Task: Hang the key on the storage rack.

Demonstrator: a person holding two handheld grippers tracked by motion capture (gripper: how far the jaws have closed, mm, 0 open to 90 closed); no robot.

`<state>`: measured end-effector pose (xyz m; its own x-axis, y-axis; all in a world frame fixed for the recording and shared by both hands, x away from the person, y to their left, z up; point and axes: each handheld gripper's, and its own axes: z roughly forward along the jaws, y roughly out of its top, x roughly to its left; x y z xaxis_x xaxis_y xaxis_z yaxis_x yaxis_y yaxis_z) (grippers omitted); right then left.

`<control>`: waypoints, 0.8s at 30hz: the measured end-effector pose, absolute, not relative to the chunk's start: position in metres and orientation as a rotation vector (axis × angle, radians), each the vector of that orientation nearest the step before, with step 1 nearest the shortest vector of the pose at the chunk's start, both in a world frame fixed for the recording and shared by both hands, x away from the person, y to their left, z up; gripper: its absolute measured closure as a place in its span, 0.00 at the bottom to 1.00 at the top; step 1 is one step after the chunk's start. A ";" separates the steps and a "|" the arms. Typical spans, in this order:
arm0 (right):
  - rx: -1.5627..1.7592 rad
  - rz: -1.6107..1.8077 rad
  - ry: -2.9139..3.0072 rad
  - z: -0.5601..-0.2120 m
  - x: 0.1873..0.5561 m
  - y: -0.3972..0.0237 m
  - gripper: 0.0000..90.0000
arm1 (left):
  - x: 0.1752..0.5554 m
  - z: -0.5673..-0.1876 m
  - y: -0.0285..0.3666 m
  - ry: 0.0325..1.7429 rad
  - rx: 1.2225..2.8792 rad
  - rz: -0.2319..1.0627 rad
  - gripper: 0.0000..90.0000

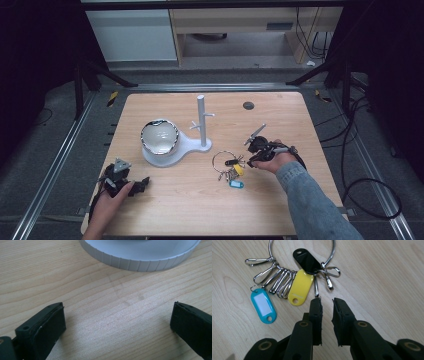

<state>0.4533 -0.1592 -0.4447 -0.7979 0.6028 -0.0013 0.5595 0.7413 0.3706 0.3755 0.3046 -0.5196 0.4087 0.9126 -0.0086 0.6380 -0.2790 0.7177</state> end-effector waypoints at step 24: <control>0.863 0.363 2.902 -0.464 0.468 -0.124 0.97 | 0.375 -0.520 0.305 1.314 2.020 0.545 0.00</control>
<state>0.4682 -0.1243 -0.4645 -0.8361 0.5482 -0.0202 0.5263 0.8121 0.2522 0.3755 0.3046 -0.5196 0.4091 0.9125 -0.0087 0.6380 -0.2792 0.7177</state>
